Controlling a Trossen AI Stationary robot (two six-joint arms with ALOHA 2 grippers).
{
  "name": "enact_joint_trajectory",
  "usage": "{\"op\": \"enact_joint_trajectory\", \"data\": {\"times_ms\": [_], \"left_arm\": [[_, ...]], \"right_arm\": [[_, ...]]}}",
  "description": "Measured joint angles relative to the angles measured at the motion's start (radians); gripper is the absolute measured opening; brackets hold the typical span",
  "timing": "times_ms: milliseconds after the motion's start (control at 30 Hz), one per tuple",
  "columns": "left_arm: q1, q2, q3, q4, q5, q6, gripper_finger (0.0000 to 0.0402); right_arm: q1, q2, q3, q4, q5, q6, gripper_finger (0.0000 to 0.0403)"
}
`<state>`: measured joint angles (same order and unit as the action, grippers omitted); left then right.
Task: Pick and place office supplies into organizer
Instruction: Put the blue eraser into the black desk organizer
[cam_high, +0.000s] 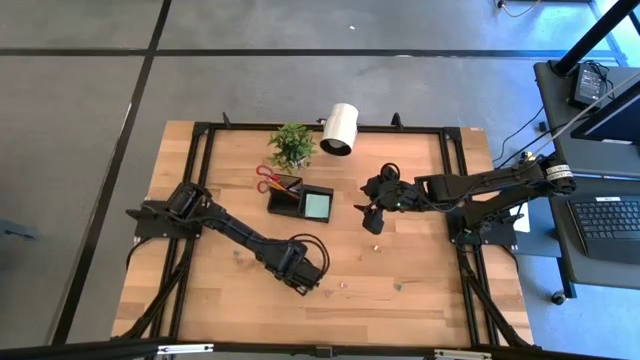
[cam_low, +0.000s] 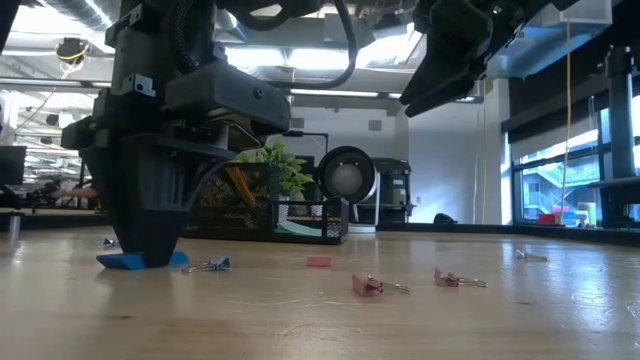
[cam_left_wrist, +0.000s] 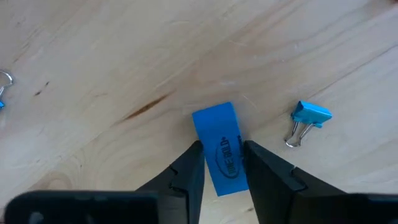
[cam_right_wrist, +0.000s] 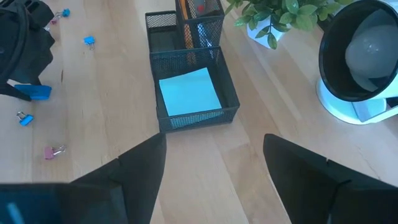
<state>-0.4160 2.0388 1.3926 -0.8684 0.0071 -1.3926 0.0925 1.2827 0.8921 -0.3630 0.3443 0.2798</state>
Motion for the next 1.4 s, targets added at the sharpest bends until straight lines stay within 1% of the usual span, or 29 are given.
{"op": "enact_joint_trajectory", "data": {"times_ms": [167, 367, 467, 633, 767, 933, 1000, 1100, 1233, 1300, 1400], "left_arm": [[0.001, 0.0, 0.0, -0.001, -0.002, 0.022, 0.0087], [0.006, -0.015, -0.002, -0.003, 0.003, 0.104, 0.0076], [0.016, -0.069, -0.004, -0.036, 0.005, 0.154, 0.0076], [0.048, -0.203, -0.003, -0.091, -0.079, 0.26, 0.0075], [0.084, -0.331, -0.002, -0.14, -0.153, 0.42, 0.0076], [0.146, -0.436, -0.001, -0.219, -0.176, 0.709, 0.0076], [0.173, -0.45, -0.001, -0.257, -0.21, 0.796, 0.0077], [0.208, -0.454, -0.001, -0.276, -0.292, 0.922, 0.0077], [0.237, -0.437, -0.001, -0.269, -0.349, 1.052, 0.0077], [0.242, -0.432, -0.02, -0.245, -0.37, 1.114, 0.0077], [0.246, -0.433, -0.079, -0.185, -0.398, 1.185, 0.0077]], "right_arm": [[0.0, 0.0, 0.0, 0.0, 0.0, 0.0, 0.0272], [0.0, 0.0, 0.0, -0.001, 0.0, -0.004, 0.0272], [0.0, 0.0, 0.0, -0.001, 0.001, -0.004, 0.0272], [0.0, 0.0, 0.0, 0.0, 0.002, -0.001, 0.0272], [0.0, 0.0, 0.0, 0.003, 0.002, -0.001, 0.0272], [0.0, 0.0, 0.0, 0.009, 0.003, -0.001, 0.0272], [0.0, 0.0, 0.0, 0.014, 0.003, 0.002, 0.0272], [-0.003, 0.0, -0.001, 0.034, 0.003, 0.003, 0.0272], [-0.014, 0.0, -0.001, 0.064, 0.003, 0.004, 0.0272], [-0.022, 0.0, -0.001, 0.072, 0.003, 0.004, 0.0272], [-0.034, 0.0, -0.001, 0.084, 0.003, 0.006, 0.0272]]}}
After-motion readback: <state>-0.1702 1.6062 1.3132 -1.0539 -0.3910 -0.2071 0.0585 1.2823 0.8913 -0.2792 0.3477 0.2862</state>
